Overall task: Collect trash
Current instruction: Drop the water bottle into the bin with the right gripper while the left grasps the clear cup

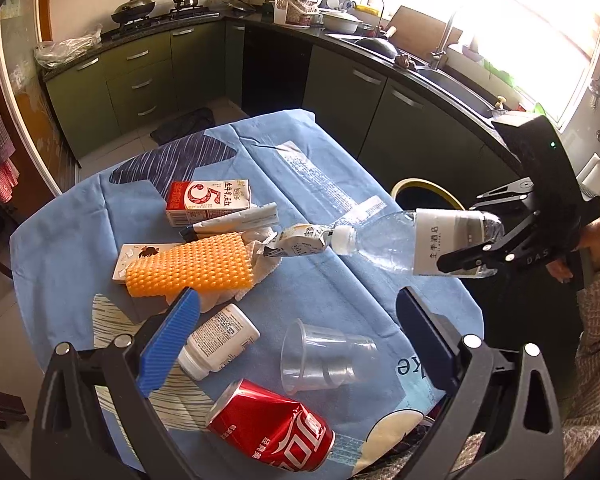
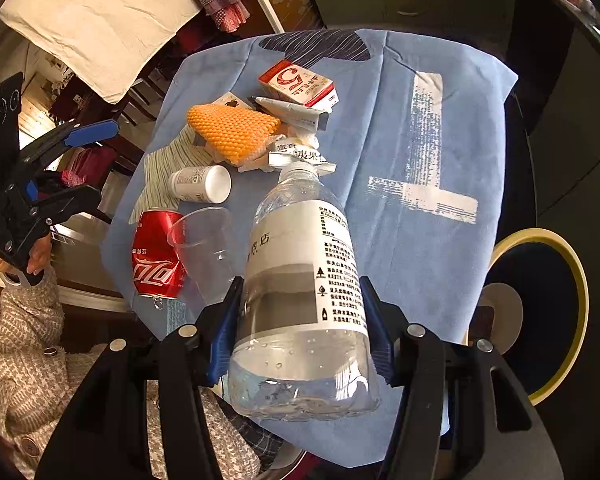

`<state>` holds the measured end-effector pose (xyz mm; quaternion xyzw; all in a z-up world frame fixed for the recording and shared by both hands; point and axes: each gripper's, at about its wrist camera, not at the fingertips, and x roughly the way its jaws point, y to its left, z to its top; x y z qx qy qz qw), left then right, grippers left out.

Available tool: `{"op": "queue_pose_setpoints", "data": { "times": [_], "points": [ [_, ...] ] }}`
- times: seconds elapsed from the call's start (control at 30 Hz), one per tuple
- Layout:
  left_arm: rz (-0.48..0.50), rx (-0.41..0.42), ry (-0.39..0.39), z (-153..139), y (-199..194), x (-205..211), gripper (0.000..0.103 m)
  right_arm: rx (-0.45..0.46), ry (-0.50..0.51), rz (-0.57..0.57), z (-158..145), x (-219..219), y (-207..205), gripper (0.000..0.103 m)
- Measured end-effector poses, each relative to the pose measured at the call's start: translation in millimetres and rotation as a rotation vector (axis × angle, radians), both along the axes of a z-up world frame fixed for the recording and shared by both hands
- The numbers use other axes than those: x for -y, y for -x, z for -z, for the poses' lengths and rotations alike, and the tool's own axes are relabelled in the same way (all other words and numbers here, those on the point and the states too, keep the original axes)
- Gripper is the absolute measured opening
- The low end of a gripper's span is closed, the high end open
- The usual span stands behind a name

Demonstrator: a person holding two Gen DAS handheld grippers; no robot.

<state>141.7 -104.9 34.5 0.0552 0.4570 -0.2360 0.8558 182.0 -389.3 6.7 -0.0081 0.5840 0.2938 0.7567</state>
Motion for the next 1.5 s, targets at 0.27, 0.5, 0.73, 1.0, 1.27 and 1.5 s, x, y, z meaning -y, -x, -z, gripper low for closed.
{"op": "queue_pose_setpoints", "data": {
  "times": [0.27,0.5,0.73,1.0,1.27,1.5],
  "points": [
    [0.003,-0.01,0.002,2,-2,2,0.094,0.032,0.022,0.185,-13,81,2,0.055],
    [0.021,-0.018,-0.004,6,-2,9,0.094,-0.051,0.144,0.406,35,171,-11,0.056],
    [0.032,-0.029,-0.014,9,-2,15,0.094,-0.13,0.212,0.533,102,217,-38,0.056],
    [0.048,-0.055,-0.045,19,0,21,0.094,-0.108,0.217,0.6,132,237,-57,0.062],
    [0.053,-0.111,-0.05,40,-3,21,0.094,-0.08,0.167,0.576,109,225,-42,0.062],
    [0.085,-0.224,-0.019,66,-4,27,0.094,-0.059,0.153,0.563,95,217,-35,0.065]
  ]
}}
